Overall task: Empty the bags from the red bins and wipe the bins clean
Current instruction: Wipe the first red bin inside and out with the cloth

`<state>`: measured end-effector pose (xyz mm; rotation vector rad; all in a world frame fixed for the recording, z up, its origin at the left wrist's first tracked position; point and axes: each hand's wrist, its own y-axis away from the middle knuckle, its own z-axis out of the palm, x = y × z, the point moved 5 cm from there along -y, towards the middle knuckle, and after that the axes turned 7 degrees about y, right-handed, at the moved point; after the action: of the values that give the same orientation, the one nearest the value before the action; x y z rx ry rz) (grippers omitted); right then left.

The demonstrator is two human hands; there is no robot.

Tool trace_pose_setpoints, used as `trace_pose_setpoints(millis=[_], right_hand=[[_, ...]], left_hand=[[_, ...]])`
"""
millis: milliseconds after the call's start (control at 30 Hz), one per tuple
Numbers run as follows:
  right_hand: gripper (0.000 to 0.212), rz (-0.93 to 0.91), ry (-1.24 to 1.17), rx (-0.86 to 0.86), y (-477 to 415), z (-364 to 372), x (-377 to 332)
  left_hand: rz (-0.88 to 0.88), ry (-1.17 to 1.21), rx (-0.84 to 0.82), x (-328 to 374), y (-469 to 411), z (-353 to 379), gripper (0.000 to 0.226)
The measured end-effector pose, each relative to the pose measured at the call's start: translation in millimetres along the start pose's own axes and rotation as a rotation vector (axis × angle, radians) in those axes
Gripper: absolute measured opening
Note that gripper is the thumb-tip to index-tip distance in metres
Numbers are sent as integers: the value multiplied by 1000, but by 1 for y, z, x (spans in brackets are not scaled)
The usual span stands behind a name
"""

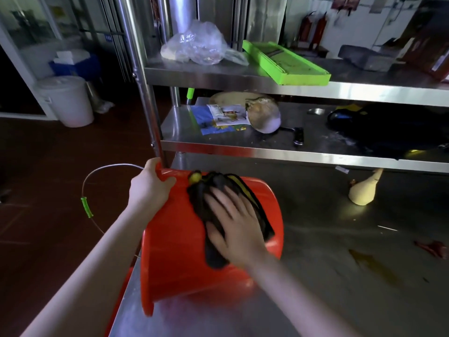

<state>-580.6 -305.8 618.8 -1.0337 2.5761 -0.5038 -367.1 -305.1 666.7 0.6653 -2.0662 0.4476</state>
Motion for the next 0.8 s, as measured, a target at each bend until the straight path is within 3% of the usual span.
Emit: trace_pose_setpoints(millis=[100, 200, 300, 367, 433, 533, 633, 800], right_hand=[[54, 22, 18, 83, 44, -1, 15], [50, 188, 61, 117, 9, -5, 43], [46, 378, 13, -123, -47, -3, 93], [41, 479, -148, -327, -69, 7, 124], [39, 496, -203, -377, -74, 12, 133], [47, 294, 36, -129, -44, 3, 98], [50, 97, 84, 51, 18, 6, 42], [51, 130, 95, 101, 2, 8, 39]], left_hand=[[47, -3, -15, -4, 0, 1, 54], [120, -30, -14, -4, 7, -1, 58], [197, 8, 0, -8, 22, -6, 64], [236, 27, 33, -13, 31, -9, 67], [255, 36, 59, -17, 36, -10, 70], [248, 25, 62, -17, 35, -8, 74], [258, 69, 37, -18, 32, -8, 74], [338, 178, 41, -43, 58, -13, 79]])
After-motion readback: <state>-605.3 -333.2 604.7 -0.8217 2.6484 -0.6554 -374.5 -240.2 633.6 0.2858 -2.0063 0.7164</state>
